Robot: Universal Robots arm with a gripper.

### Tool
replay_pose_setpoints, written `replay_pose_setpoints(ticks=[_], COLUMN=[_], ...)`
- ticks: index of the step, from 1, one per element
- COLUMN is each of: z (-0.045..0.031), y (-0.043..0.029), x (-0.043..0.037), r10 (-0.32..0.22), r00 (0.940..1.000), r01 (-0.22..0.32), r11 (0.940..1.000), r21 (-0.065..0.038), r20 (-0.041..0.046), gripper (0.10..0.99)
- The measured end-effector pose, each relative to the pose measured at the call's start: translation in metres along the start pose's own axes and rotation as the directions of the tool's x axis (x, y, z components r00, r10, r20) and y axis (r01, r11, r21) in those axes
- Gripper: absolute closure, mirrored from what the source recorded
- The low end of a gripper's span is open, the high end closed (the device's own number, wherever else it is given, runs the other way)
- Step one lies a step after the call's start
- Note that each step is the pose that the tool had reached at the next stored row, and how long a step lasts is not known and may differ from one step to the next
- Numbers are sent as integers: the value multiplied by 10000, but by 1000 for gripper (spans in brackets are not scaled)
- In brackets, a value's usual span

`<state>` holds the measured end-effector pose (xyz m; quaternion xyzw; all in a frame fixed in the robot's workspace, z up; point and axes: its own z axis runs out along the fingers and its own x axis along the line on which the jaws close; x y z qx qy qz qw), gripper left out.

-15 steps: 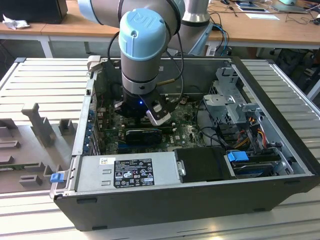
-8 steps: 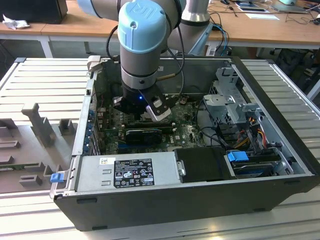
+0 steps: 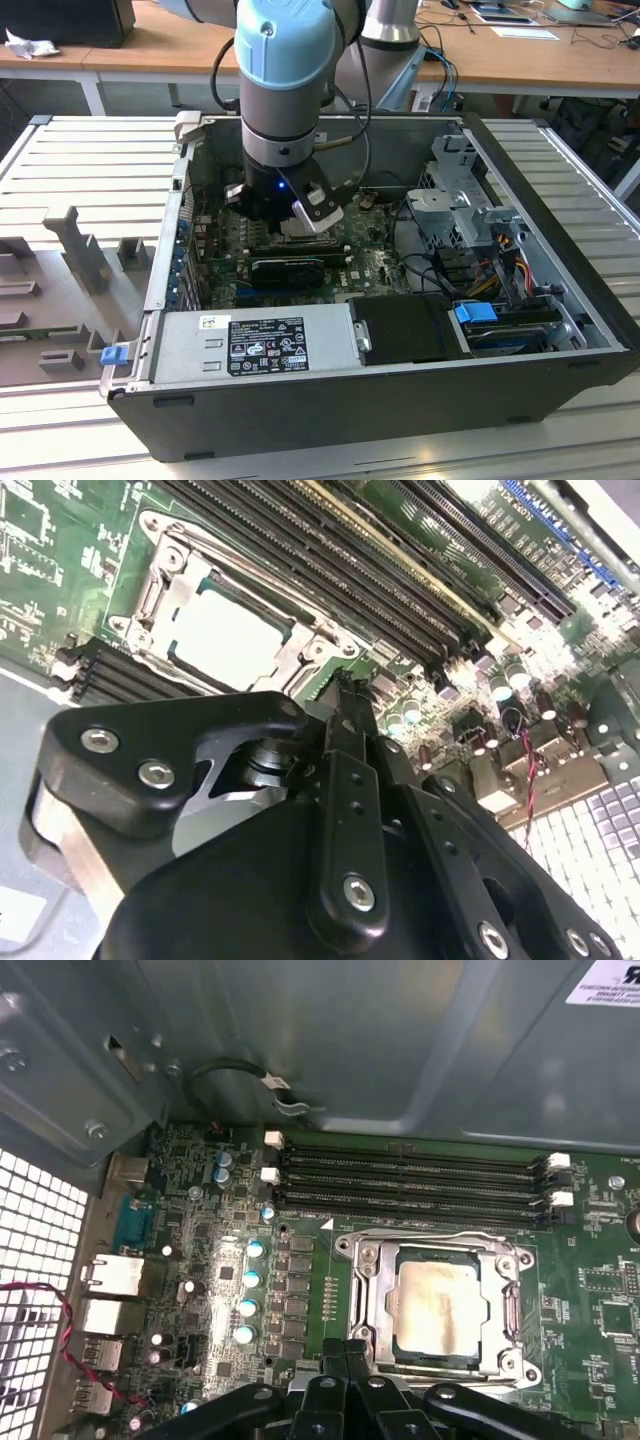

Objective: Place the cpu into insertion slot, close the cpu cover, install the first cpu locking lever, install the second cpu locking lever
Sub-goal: 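Install the second cpu locking lever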

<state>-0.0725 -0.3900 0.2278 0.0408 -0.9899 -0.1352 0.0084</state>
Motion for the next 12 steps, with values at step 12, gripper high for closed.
replay_pose_setpoints(ticks=[12], z=[-168], y=[47], x=[1], r10=[0], r00=[10000], r01=[0], r11=[10000], r21=[-1], r20=[-2], gripper=[980])
